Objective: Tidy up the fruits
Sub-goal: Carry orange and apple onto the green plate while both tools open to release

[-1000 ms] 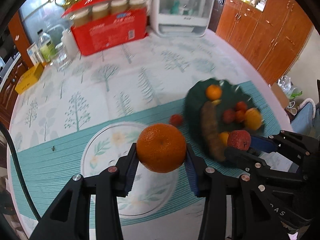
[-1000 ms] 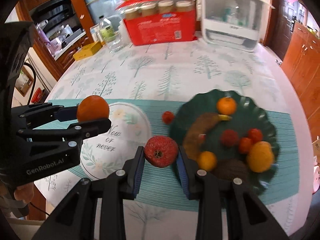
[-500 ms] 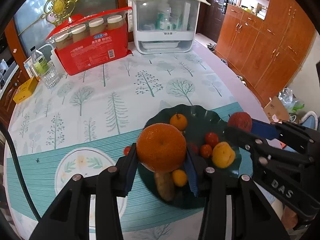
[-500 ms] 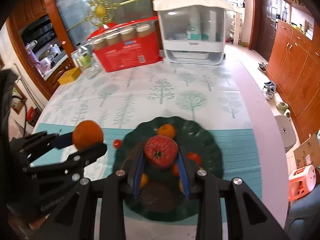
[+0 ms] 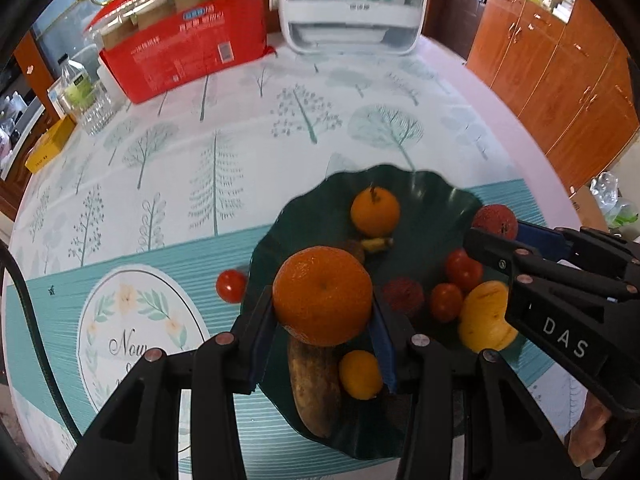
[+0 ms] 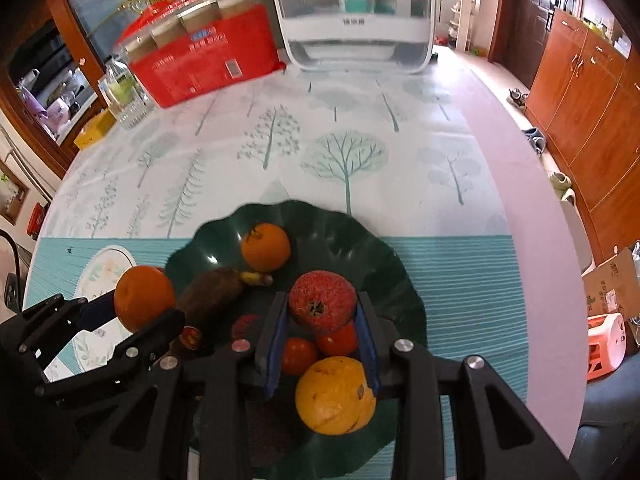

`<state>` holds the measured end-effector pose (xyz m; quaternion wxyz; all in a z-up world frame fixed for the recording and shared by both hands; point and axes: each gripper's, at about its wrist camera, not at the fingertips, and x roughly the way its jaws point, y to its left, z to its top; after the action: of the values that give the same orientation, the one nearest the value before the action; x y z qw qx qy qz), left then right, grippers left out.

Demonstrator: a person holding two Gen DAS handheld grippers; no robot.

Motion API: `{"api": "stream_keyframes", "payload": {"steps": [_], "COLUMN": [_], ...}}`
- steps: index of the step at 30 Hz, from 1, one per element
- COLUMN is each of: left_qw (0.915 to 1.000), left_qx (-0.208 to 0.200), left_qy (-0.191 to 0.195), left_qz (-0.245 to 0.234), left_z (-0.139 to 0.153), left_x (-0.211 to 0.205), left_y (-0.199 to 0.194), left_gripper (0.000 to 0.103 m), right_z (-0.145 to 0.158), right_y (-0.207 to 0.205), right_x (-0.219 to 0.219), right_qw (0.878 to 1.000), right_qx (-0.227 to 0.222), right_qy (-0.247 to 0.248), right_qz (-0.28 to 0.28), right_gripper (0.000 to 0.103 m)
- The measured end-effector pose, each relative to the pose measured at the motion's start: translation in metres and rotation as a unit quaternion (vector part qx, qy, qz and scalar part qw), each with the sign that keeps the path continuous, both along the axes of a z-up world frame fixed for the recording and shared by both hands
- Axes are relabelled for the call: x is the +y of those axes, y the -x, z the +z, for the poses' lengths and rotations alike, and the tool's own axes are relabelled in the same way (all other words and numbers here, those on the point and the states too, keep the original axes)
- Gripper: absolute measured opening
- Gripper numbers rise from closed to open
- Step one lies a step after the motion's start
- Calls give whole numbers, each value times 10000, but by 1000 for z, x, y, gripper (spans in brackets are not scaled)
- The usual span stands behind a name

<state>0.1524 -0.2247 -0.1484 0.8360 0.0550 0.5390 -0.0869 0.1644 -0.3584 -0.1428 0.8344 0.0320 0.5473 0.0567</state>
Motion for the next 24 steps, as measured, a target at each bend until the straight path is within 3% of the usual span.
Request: {"api": "stream_keyframes", "payload": {"steps": [9,11,14,24], "left_qw": [9998,9997,9994,9996], "left_qx": [130,109,-56,-119], "left_qy": [-135,-178,-272,-202], "left_qz": [-80,-117,-203,-172], "left_z": [-13,-12,-6,6], "left_x": [-5,-6,-8,-1], "left_y": [-2,-1,4,10], "left_gripper": [46,66,79,84], "right_z": [-16,-19,-18,-7], "right_y": [-2,-1,2,10], "right_x": [7,8,6,1], "right_qw": [9997,9996,9997,9999], "right_qx": [160,231,244,155], "right_qy": [144,126,62,-14], "right_qz": [92,115,59,-28], "right_gripper": [33,37,47,49]}}
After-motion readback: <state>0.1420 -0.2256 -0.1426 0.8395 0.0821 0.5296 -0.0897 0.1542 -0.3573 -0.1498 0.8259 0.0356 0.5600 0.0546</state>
